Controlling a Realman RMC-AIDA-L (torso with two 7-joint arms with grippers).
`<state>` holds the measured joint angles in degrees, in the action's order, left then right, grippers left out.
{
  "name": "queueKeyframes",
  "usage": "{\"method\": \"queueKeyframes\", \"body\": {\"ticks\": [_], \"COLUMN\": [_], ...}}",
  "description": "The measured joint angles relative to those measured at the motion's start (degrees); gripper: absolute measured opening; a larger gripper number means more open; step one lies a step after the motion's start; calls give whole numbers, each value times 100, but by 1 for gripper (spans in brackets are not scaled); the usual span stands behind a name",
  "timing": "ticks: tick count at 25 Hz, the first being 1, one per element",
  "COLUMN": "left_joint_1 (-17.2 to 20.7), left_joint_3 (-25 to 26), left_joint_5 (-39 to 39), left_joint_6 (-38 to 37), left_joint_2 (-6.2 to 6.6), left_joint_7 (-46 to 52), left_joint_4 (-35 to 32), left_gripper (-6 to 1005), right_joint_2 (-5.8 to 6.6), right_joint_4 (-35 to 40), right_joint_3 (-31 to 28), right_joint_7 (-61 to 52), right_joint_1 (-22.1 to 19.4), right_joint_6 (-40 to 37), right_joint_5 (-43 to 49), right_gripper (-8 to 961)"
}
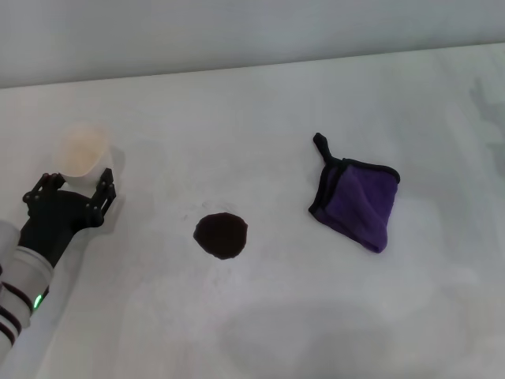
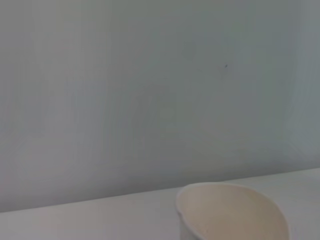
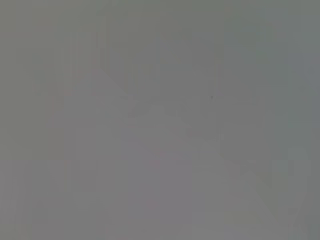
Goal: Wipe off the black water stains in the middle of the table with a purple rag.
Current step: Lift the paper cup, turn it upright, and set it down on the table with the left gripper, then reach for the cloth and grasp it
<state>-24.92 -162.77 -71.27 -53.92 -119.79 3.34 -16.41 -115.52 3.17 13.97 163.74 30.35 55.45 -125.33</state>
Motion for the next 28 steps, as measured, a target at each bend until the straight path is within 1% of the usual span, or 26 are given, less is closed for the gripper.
{"method": "queueKeyframes", "body": {"ticks": [5, 11, 16, 21, 26, 28], "left_joint_1": [61, 150, 218, 351, 584, 726], "left_joint_3": [0, 2, 2, -1, -1, -3], "left_joint_5": [7, 16, 19, 27, 26, 27], "left_joint_6": [-1, -54, -72, -79, -115, -261], "left_joint_2": [-6, -9, 9, 8, 11, 17], "left_joint_7": [-4, -9, -5, -13, -10, -7], "left_joint_4": [-8, -45, -217, -331, -439, -472], "left_gripper": [633, 692, 742, 888, 883, 883], "right_joint_2": [-6, -5, -1, 9, 12, 12], "right_joint_4": [-1, -6, -9, 21, 39, 40], "right_joint_3": [0, 0, 0, 0, 0, 0], "right_joint_7": [0, 0, 0, 0, 0, 0], "right_joint_1": [44, 75, 78, 77, 79, 81], "right_joint_6": [0, 0, 0, 1, 1, 0], "right_joint_5": [-1, -1, -1, -1, -1, -1], "right_gripper": [855, 855, 856, 848, 839, 835]}}
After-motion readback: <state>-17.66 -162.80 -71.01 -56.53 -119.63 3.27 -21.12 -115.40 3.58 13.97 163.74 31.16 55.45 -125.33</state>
